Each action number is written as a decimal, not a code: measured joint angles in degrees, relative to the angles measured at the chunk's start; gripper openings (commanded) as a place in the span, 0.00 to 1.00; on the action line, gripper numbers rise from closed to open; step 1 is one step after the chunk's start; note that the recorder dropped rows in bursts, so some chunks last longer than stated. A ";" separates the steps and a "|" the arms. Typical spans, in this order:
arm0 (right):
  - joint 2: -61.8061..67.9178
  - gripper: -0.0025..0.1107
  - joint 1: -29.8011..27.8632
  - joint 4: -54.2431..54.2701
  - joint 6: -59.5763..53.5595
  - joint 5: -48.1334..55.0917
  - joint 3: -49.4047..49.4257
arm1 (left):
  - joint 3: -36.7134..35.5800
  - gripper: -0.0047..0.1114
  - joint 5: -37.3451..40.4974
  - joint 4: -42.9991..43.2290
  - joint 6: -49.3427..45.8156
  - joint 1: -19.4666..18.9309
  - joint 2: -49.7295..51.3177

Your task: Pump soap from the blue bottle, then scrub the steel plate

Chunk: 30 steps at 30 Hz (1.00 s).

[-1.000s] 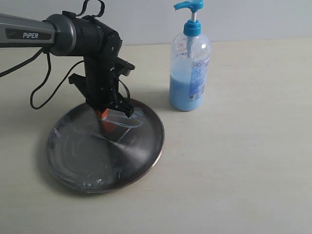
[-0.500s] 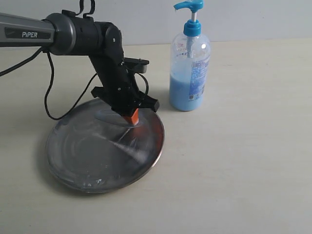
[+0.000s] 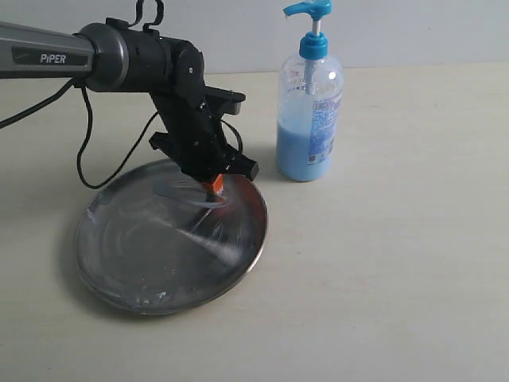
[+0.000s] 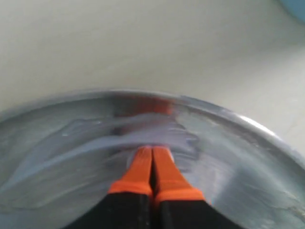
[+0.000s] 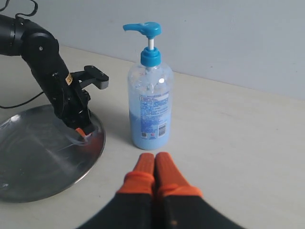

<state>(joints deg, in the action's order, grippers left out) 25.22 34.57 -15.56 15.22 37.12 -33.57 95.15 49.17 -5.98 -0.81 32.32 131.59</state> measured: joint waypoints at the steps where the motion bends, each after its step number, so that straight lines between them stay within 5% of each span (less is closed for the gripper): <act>1: 0.00 0.02 0.00 0.00 0.00 0.00 0.00 | 0.12 0.04 0.28 2.14 1.14 0.00 0.00; 9: 0.00 0.02 0.00 0.00 0.00 0.00 0.00 | 0.12 0.04 4.08 11.66 5.35 0.00 -0.10; 30: 0.00 0.02 0.00 -2.84 0.00 -0.45 0.00 | -0.48 0.04 1.65 11.82 7.49 0.00 -19.99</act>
<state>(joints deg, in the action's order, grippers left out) 25.22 34.57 -18.40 15.22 36.67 -33.57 94.67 50.81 5.83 6.68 32.32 111.59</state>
